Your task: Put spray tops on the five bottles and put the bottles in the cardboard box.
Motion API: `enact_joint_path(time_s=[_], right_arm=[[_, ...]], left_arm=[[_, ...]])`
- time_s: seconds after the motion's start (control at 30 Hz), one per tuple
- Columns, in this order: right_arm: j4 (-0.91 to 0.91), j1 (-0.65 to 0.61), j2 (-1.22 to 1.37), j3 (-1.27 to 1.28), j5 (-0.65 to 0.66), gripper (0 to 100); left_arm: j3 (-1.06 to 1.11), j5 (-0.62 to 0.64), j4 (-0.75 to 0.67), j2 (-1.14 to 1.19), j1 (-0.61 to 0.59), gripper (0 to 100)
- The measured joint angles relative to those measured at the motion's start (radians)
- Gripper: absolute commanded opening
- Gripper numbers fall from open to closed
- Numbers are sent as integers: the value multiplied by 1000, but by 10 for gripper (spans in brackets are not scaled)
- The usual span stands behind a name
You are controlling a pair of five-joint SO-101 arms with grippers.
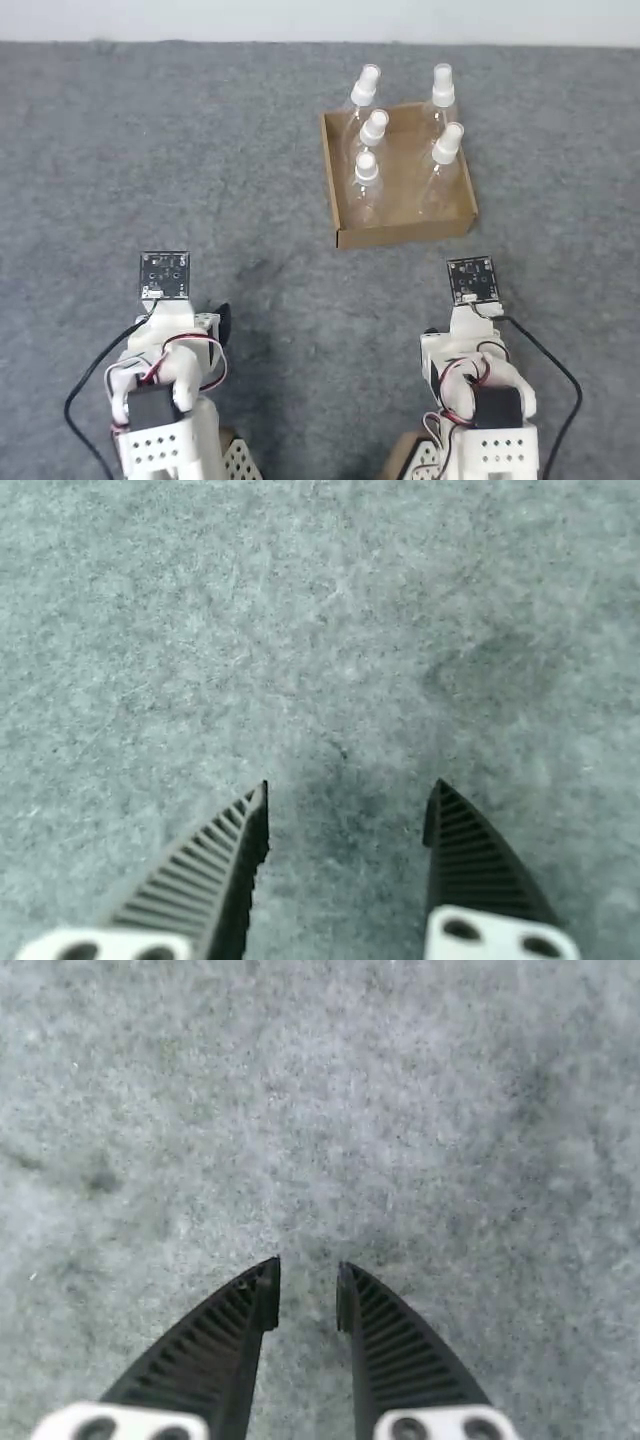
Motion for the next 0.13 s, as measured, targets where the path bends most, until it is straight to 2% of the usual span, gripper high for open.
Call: enact_joint_path(time_s=[0.13], right_arm=[[0, 0, 0, 0, 0, 50]], left_arm=[[0, -2, 0, 0, 0, 236]])
